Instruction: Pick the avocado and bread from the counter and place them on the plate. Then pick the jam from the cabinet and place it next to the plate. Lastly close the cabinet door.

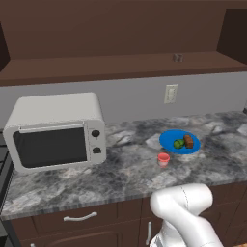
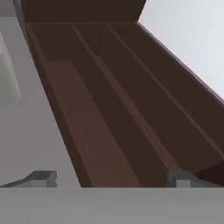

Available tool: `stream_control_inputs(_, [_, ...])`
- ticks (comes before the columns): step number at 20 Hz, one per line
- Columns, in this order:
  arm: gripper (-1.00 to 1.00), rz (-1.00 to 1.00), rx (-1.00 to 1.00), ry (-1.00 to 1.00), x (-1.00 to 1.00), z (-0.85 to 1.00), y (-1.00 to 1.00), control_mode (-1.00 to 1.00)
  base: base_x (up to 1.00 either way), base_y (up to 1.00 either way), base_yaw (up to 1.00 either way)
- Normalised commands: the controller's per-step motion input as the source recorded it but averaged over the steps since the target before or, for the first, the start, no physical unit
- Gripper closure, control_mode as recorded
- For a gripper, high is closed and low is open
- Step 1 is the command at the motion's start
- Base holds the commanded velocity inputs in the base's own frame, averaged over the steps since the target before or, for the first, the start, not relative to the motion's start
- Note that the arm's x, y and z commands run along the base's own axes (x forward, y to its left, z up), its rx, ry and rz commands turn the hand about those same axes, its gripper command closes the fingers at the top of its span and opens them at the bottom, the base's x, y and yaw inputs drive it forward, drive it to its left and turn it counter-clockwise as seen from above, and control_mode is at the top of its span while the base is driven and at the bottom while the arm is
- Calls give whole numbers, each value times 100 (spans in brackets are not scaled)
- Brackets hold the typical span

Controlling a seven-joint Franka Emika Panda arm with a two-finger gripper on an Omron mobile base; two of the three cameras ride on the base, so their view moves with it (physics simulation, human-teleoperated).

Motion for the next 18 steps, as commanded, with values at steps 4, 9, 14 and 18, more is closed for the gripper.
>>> stream_control_inputs(4, [-100, 20, 0, 0, 0, 0, 0, -100, 0, 0, 0])
stream_control_inputs(9, [-100, 20, 0, 0, 0, 0, 0, -100, 0, 0, 0])
stream_control_inputs(14, [-100, 18, 0, -3, 0, 0, -1, -100, 0, 0, 0])
stream_control_inputs(18, [-100, 16, 0, -10, -2, 0, -5, -100, 0, 0, 0])
